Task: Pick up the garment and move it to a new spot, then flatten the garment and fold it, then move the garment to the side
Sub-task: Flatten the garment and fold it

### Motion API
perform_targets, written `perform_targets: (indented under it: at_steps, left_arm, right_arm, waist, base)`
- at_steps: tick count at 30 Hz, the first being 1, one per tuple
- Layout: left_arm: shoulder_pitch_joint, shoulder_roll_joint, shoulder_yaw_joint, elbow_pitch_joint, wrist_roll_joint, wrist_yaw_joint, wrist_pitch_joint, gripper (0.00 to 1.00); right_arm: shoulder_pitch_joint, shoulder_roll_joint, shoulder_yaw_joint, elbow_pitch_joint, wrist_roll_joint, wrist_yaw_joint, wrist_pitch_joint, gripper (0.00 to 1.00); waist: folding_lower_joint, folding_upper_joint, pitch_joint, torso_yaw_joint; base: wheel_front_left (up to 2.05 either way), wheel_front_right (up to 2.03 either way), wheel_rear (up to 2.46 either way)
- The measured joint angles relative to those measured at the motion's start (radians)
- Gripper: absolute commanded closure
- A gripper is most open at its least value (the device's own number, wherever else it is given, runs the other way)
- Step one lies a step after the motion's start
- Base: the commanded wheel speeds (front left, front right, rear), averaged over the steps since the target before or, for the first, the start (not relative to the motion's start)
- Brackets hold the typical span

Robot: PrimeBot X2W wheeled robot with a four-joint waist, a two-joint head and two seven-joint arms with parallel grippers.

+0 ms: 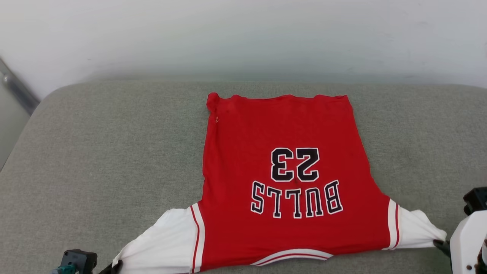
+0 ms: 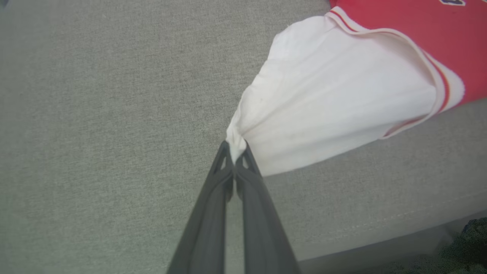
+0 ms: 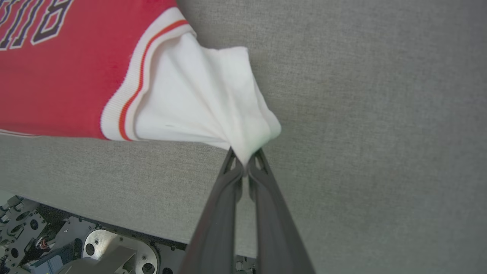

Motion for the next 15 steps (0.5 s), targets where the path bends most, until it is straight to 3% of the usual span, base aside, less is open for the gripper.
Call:
perform_targets:
  at_steps: [3, 8, 9, 10, 15]
  left_arm:
    - [0.030, -0.005, 0.013, -0.034, -0.017, 0.023, -0.009, 1.00]
    - [0.045, -0.016, -0.007, -0.083, -0.020, 0.021, 0.001, 1.00]
    - [0.045, -0.016, -0.009, -0.093, -0.020, 0.021, 0.006, 1.00]
    - [0.044, -0.017, -0.010, -0.104, -0.021, 0.021, 0.009, 1.00]
    - [0.050, -0.025, -0.006, -0.191, -0.061, 0.026, 0.037, 1.00]
  right_arm:
    - [0.044, 0.020, -0.018, -0.047, -0.021, 0.000, 0.015, 1.00]
    - [0.068, 0.042, -0.049, -0.091, -0.032, 0.000, 0.034, 1.00]
    - [0.068, 0.045, -0.055, -0.097, -0.032, 0.000, 0.039, 0.53]
    - [0.067, 0.046, -0.057, -0.107, -0.034, -0.001, 0.040, 0.00]
    - [0.032, 0.054, -0.083, -0.162, -0.009, -0.001, 0.086, 0.00]
  waist:
    - [0.0001, 0.0000, 0.006, -0.004]
    - [0.0003, 0.0000, 0.015, -0.002]
    - [0.0003, 0.0000, 0.018, -0.001]
    - [0.0003, 0.0000, 0.021, 0.000]
    - [0.0003, 0.0000, 0.050, 0.008]
  base:
    - [0.00, 0.00, 0.00]
    - [0.00, 0.00, 0.00]
    - [0.00, 0.00, 0.00]
    - [0.00, 0.00, 0.00]
    - [0.00, 0.00, 0.00]
